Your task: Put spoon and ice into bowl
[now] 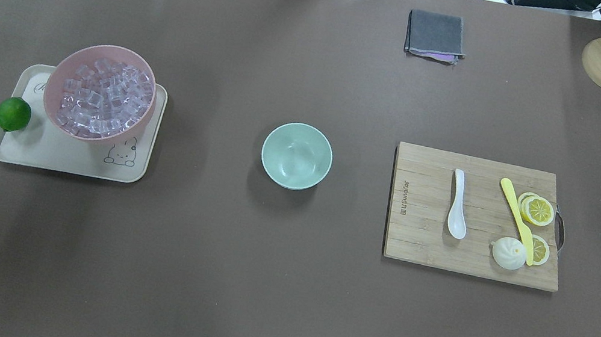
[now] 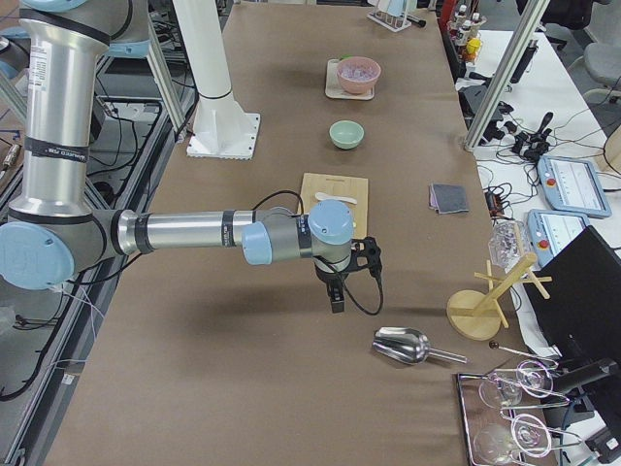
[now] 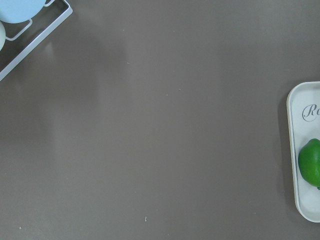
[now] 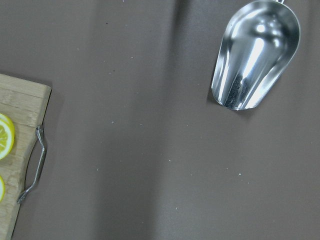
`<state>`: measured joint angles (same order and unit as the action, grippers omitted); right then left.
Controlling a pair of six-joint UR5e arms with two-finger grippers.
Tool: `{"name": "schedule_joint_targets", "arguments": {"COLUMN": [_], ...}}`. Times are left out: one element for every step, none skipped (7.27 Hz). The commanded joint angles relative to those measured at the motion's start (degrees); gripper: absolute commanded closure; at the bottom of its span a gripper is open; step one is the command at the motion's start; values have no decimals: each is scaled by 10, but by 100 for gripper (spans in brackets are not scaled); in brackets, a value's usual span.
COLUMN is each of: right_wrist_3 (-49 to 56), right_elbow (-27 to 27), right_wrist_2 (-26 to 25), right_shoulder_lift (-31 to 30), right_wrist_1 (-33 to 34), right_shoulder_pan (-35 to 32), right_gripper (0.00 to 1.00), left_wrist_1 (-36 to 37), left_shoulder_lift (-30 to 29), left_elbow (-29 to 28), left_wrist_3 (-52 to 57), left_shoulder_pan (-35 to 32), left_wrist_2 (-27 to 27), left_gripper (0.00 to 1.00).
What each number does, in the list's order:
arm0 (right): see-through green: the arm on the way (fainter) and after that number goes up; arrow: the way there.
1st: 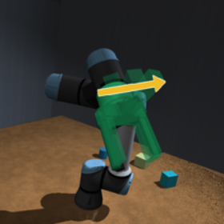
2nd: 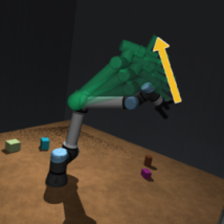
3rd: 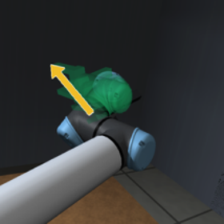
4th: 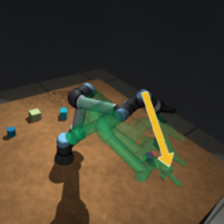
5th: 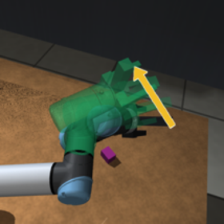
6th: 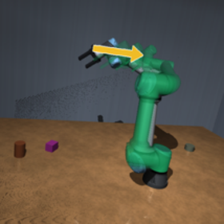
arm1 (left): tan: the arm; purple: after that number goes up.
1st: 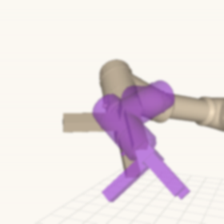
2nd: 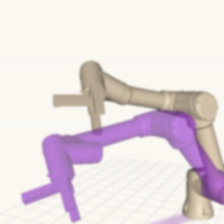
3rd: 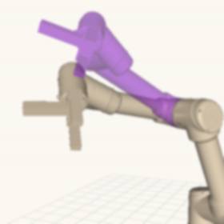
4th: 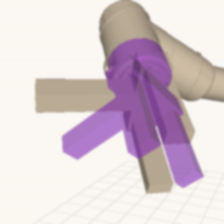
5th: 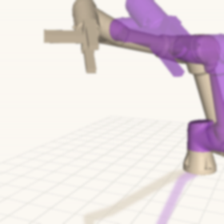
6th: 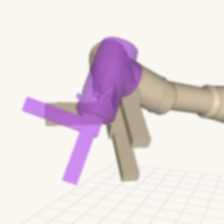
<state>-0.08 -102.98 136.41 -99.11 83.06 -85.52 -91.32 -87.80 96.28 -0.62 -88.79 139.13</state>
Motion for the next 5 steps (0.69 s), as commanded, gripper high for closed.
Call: {"name": "schedule_joint_targets", "arguments": {"right_wrist_3": [-2, 1, -3, -4, -5], "right_elbow": [2, 0, -1, -1, 1], "right_wrist_2": [0, 1, 2, 3, 9], "right_shoulder_lift": [1, -2, -2, -2, 1], "right_wrist_1": [0, 0, 0, 0, 0], "right_shoulder_pan": [0, -1, -1, 0, 0], "right_gripper": [0, 0, 0, 0, 0], "left_wrist_1": [-6, -10, -9, -10, -17], "left_shoulder_lift": [-7, -8, -7, -7, -7], "left_elbow": [-1, 0, -4, -7, -6], "left_wrist_3": [-3, -4, -1, -1, 1], "left_shoulder_pan": [1, 3, 3, 2, 2], "left_wrist_2": [-5, -18, -18, -19, -18], "left_gripper": [2, 2, 2, 2, 2]}}
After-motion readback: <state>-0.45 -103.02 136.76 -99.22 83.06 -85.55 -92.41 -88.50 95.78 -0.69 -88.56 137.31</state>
